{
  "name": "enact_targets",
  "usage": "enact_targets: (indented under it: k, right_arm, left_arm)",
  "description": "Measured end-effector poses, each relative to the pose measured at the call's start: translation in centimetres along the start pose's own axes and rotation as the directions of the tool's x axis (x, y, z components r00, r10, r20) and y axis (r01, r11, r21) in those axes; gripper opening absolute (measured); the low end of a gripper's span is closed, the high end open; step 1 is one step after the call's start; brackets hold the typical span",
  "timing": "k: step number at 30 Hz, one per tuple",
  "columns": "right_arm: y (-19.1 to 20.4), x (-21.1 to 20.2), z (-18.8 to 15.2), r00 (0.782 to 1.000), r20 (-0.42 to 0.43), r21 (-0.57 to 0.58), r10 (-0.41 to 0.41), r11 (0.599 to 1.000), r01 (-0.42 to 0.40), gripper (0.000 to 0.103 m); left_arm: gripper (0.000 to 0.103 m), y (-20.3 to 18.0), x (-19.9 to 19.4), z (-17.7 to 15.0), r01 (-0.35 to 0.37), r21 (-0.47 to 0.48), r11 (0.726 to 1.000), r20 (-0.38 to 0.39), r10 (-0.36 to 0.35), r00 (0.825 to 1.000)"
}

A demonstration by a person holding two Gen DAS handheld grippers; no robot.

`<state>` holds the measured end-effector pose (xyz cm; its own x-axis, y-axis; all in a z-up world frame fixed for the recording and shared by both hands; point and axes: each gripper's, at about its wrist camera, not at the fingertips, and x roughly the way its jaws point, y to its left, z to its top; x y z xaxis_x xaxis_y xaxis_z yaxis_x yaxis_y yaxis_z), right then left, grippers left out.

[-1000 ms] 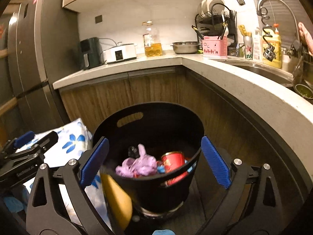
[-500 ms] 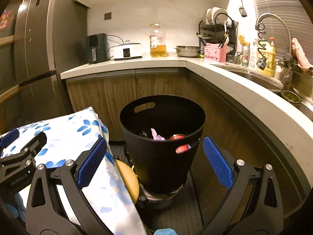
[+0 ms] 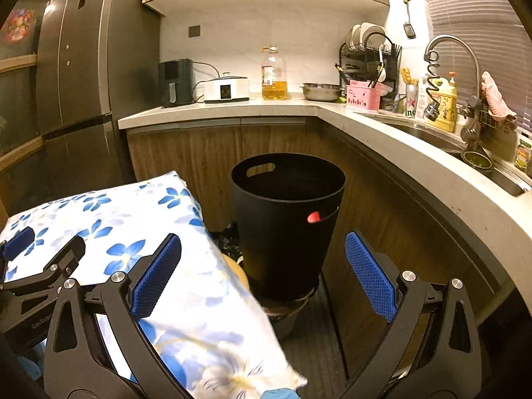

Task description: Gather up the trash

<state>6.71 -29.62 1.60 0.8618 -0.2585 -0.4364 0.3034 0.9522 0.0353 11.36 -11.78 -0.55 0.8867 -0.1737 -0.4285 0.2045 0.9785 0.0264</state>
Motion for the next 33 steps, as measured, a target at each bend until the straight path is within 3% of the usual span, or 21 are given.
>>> enact_targets:
  k: [14,33]
  right_arm:
    - [1.8,-4.8,-2.1,1.000,0.026,-0.012,-0.003,1.000,0.003,0.098]
    - [3.5,-6.2,-2.4,0.999,0.037,-0.038,0.020,0.999,-0.019,0.098]
  left_arm:
    - [0.097,1.4,-4.3,-1.9,0.025,-0.020,0.999,0.017,-0.025,1.000]
    - [0.097,2.8,-5.7,-2.5,0.008,-0.044,0.999,0.021,-0.007,1.000]
